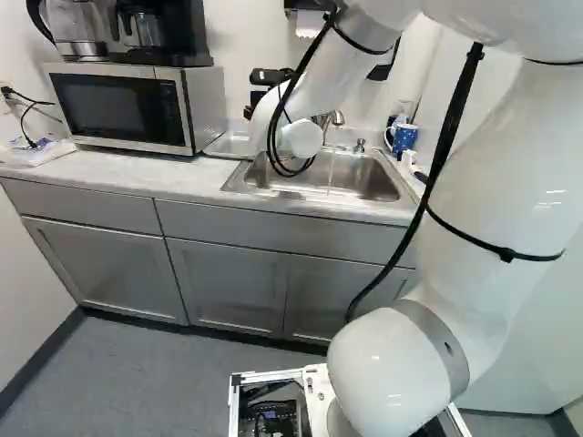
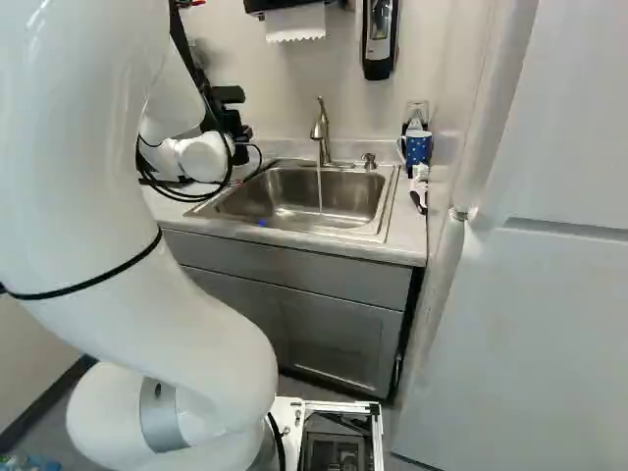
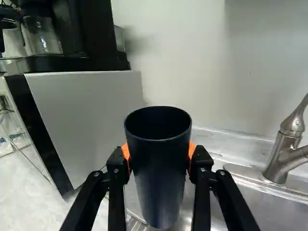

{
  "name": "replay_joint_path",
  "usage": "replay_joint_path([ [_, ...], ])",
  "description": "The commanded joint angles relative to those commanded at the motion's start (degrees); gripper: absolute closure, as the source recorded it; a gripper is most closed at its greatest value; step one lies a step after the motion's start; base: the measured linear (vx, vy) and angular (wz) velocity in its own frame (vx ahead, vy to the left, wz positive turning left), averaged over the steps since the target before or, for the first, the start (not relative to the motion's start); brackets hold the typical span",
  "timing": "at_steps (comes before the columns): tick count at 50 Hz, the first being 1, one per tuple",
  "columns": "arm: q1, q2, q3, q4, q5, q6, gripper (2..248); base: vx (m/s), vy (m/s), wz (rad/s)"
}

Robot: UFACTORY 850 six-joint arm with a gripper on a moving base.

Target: Rinse the cup and place it in the tray

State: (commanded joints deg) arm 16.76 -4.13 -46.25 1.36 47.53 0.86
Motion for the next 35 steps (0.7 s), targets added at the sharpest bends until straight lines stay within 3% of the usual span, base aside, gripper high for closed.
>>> replay_joint_path([
  [19, 2.1, -4.9, -5.2, 0.0, 0.0, 0.0, 125, 0.0, 0.0, 0.0],
  [35, 2.7, -9.7, -10.6, 0.0, 0.0, 0.0, 125, 0.0, 0.0, 0.0],
])
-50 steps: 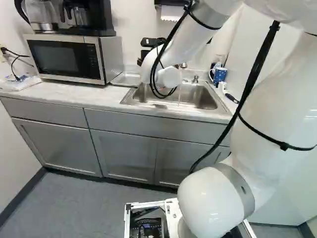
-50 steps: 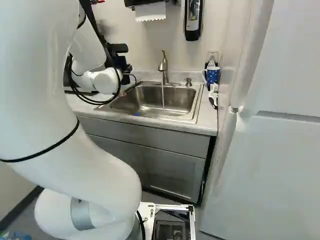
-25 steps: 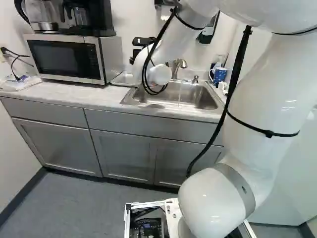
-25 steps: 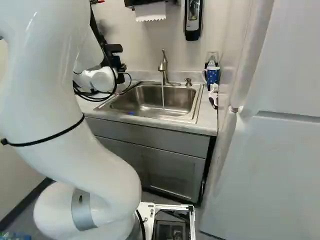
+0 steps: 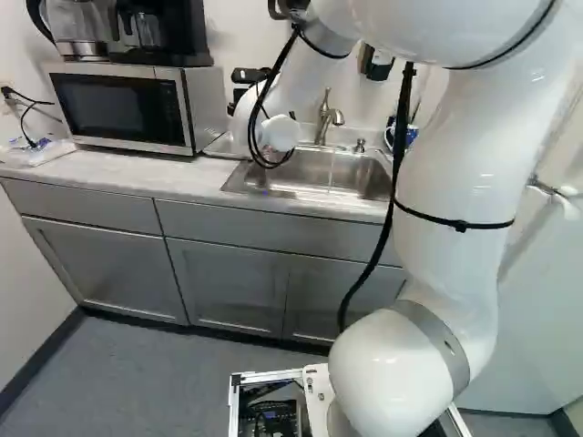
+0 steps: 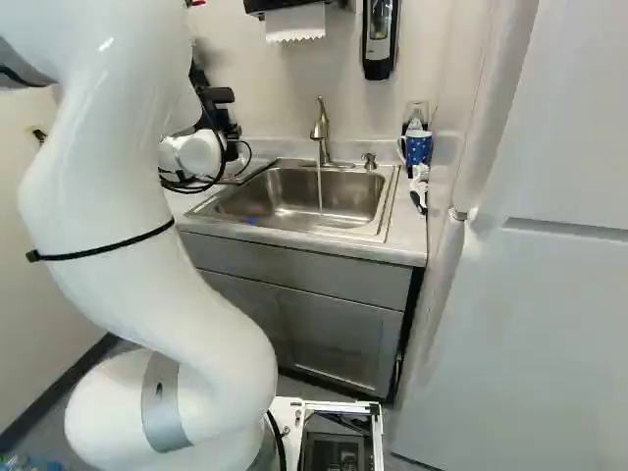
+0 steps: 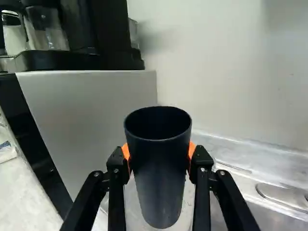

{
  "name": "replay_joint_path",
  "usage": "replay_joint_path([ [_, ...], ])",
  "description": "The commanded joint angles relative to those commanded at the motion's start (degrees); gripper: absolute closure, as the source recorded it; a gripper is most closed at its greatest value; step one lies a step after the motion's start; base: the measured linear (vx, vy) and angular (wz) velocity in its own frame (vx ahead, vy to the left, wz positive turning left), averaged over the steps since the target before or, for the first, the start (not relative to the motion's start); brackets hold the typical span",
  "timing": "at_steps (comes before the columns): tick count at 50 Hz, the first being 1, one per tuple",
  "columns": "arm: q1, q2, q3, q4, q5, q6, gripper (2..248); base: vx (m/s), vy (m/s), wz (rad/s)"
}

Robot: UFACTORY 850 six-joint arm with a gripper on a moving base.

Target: Rinse the cup and place it in the tray

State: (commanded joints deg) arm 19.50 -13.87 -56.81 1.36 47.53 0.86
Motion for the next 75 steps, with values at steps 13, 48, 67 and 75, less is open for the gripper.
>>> replay_joint_path([
  [13, -0.2, -3.9, -4.5, 0.0, 0.0, 0.0, 125, 0.0, 0.0, 0.0],
  [48, -0.8, -9.8, -7.5, -0.2, -0.3, 0.0, 125, 0.0, 0.0, 0.0],
  [67, -0.8, -11.1, -6.9, -1.0, -0.9, 0.0, 125, 0.0, 0.0, 0.0],
  [75, -0.8, -11.1, -6.9, -1.0, -0.9, 0.0, 125, 0.0, 0.0, 0.0],
])
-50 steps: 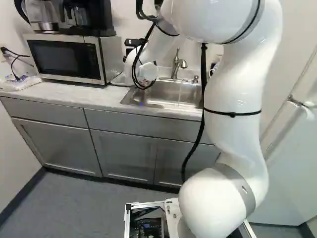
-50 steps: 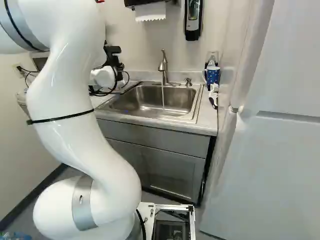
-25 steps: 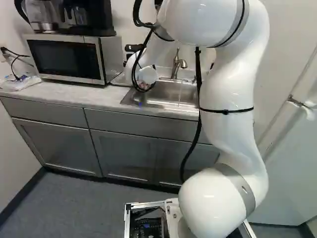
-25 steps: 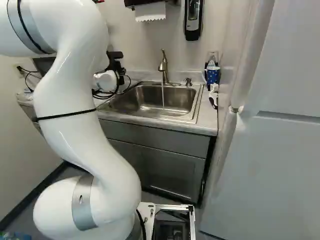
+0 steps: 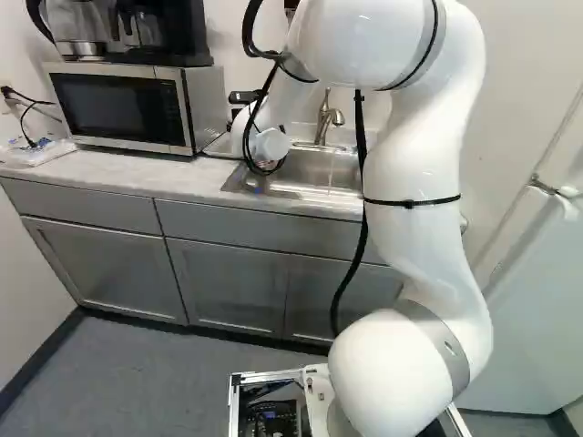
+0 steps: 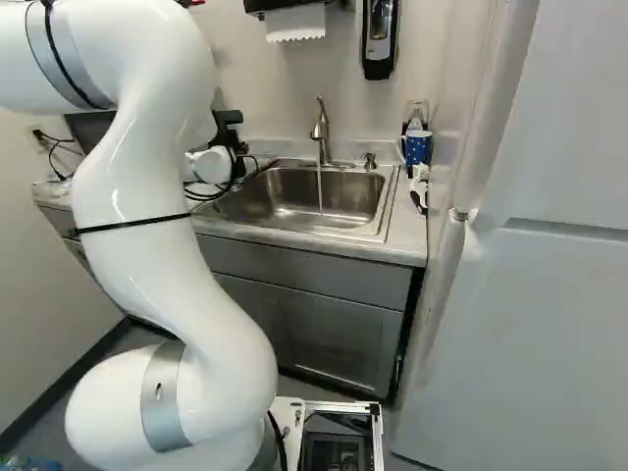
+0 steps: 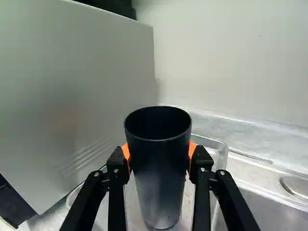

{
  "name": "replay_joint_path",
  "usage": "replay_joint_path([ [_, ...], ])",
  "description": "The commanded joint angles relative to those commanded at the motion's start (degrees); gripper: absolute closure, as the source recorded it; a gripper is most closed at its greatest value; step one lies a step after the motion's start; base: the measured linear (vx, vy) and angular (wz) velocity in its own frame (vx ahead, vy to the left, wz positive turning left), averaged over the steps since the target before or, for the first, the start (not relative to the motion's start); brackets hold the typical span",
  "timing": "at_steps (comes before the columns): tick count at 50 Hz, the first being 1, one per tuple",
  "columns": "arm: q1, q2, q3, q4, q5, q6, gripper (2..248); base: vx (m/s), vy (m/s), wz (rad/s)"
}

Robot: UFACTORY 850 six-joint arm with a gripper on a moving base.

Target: Rinse the cup and place it in the tray

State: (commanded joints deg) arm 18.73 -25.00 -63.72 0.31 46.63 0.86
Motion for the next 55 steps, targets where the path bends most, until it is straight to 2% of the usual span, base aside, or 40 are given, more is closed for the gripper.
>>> replay_joint_path([
  [55, 0.0, -0.4, 0.1, 0.0, 0.0, 0.0, 125, 0.0, 0.0, 0.0],
])
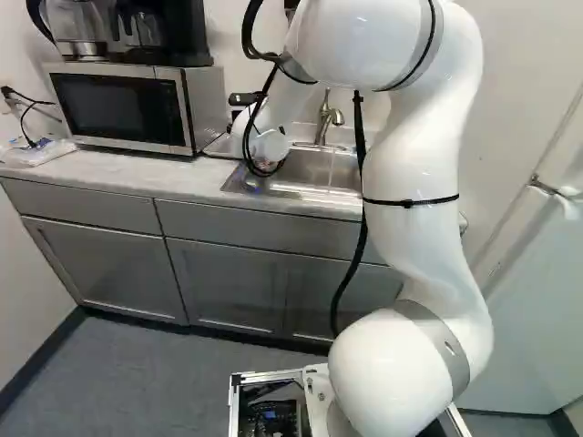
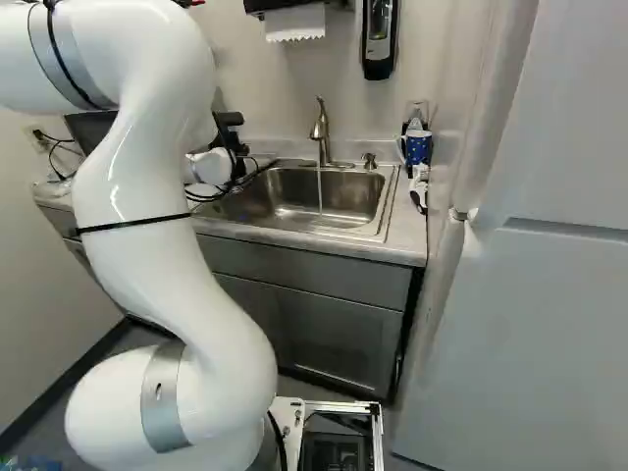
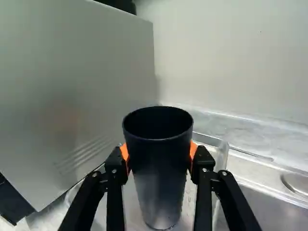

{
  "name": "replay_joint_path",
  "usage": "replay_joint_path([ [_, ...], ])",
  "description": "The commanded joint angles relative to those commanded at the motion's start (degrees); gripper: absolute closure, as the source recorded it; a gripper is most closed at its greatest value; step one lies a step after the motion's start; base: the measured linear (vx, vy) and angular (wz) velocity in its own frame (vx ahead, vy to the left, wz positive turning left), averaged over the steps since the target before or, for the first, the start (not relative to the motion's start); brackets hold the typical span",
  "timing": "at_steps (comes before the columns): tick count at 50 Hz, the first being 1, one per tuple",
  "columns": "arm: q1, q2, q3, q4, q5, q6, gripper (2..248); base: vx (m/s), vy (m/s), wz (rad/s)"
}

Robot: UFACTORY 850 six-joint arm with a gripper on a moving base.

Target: Rinse the cup and place it in the tray

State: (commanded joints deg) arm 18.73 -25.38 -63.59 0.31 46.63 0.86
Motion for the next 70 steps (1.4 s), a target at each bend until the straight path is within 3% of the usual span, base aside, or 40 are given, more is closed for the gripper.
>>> replay_joint_path([
  [1, 0.0, 0.0, 0.0, 0.0, 0.0, 0.0, 108, 0.0, 0.0, 0.0],
  [5, 0.0, 0.0, 0.0, 0.0, 0.0, 0.0, 108, 0.0, 0.0, 0.0],
  [6, 0.0, 0.0, 0.0, 0.0, 0.0, 0.0, 75, 0.0, 0.0, 0.0],
  [11, 0.0, 0.0, 0.0, 0.0, 0.0, 0.0, 75, 0.0, 0.0, 0.0],
  [12, 0.0, 0.0, 0.0, 0.0, 0.0, 0.0, 40, 0.0, 0.0, 0.0],
  [16, 0.0, 0.0, 0.0, 0.0, 0.0, 0.0, 40, 0.0, 0.0, 0.0],
  [17, 0.0, 0.0, 0.0, 0.0, 0.0, 0.0, 5, 0.0, 0.0, 0.0],
  [70, 0.0, 3.2, -1.6, 0.0, 0.0, 0.0, 3, 0.0, 0.0, 0.0],
])
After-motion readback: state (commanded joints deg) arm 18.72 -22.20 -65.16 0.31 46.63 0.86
